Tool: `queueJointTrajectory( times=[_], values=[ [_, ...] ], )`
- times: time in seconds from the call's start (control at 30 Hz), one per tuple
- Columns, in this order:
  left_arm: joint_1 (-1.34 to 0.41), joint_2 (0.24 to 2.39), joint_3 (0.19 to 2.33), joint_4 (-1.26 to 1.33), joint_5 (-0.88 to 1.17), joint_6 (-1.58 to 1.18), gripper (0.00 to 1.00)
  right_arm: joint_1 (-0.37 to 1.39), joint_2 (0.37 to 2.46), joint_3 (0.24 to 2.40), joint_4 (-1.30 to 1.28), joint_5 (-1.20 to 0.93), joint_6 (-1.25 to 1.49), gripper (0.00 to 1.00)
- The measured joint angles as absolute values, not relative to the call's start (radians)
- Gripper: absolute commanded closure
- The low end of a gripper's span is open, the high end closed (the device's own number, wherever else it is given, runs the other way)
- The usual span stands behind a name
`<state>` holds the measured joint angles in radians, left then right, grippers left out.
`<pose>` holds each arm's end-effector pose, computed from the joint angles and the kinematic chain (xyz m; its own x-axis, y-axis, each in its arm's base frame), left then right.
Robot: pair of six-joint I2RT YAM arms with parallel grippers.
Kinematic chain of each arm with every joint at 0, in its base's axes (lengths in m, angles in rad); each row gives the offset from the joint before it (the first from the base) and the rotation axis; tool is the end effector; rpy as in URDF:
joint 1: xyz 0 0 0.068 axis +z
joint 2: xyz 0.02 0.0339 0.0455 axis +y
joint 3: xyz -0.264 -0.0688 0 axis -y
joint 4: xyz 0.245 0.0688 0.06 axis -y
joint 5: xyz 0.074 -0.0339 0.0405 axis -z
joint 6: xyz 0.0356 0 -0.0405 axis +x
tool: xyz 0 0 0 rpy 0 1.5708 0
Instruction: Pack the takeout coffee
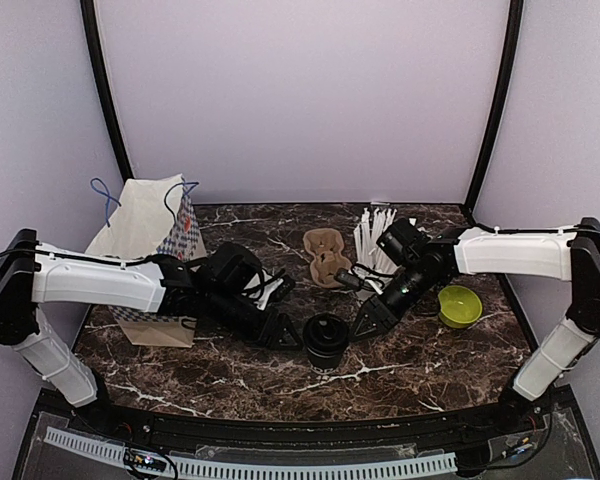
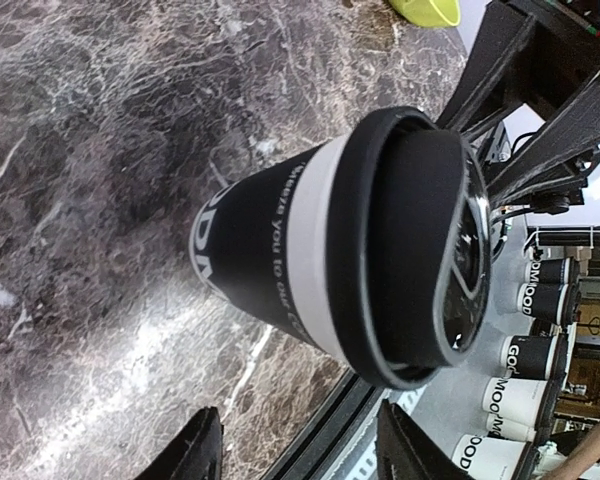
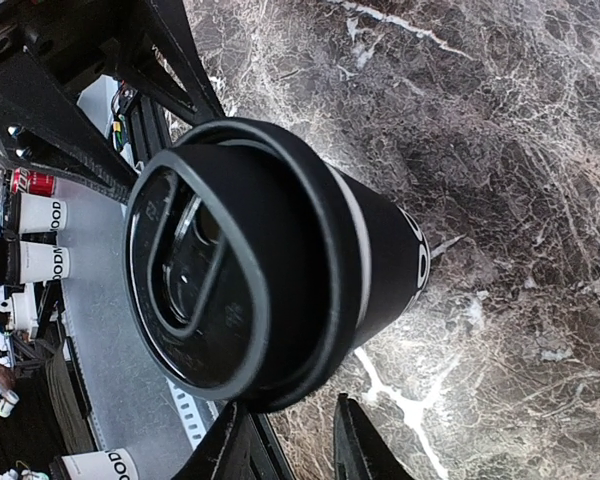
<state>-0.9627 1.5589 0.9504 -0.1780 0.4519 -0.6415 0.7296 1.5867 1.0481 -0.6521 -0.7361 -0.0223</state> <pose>0.1741 -0.2773 0.2116 -0.8713 0.3094 -0.3809 0.4907 0.5566 -0.6703 0.2096 0.2195 0.2101 -0.6769 -0.6275 -0.3848 -0.6949 0.3725 0.6151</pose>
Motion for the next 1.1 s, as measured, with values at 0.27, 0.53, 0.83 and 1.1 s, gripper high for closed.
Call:
queueJointTrajectory(
  times=[0.27, 0.53, 0.83, 1.1],
  values=[
    [-0.950, 1.559, 0.942, -0.110, 0.476, -0.687, 0.55, 0.730, 1.587, 1.049, -0.653, -0.736, -0.027, 0.66],
    [-0.897, 1.551, 0.898, 0.002, 0.514, -0.767, 0.64, 0.730, 1.587, 1.056, -0.654, -0.736, -0.027, 0.66],
    [-0.897, 1.575, 0.898, 0.065, 0.558, -0.790, 0.66, 0.730, 1.601, 1.061, -0.655, -0.736, -0.028, 0.66],
    [-0.887, 1.607, 0.898, 0.079, 0.591, -0.799, 0.73, 0.728, 1.630, 1.086, -0.686, -0.746, -0.029, 0.66]
  ],
)
